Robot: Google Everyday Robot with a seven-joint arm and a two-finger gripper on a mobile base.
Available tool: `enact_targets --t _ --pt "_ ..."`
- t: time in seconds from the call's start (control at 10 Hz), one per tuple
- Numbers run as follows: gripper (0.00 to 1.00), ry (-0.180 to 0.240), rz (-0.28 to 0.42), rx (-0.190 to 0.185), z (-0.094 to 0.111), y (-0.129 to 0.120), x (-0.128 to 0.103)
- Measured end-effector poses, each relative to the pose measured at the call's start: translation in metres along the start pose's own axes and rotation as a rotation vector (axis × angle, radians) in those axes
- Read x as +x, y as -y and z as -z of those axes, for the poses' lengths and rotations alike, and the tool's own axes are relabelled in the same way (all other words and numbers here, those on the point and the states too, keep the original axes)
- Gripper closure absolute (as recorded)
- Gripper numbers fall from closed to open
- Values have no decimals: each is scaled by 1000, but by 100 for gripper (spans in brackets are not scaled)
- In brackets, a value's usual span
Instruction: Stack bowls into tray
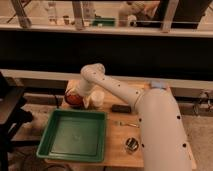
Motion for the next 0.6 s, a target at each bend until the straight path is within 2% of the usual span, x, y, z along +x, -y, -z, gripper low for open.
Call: enact_targets --t 0.3,0.6 --pt "20 -25 37 -11 1 -5 9" --pt "20 -36 58 -22 -7 -12 14"
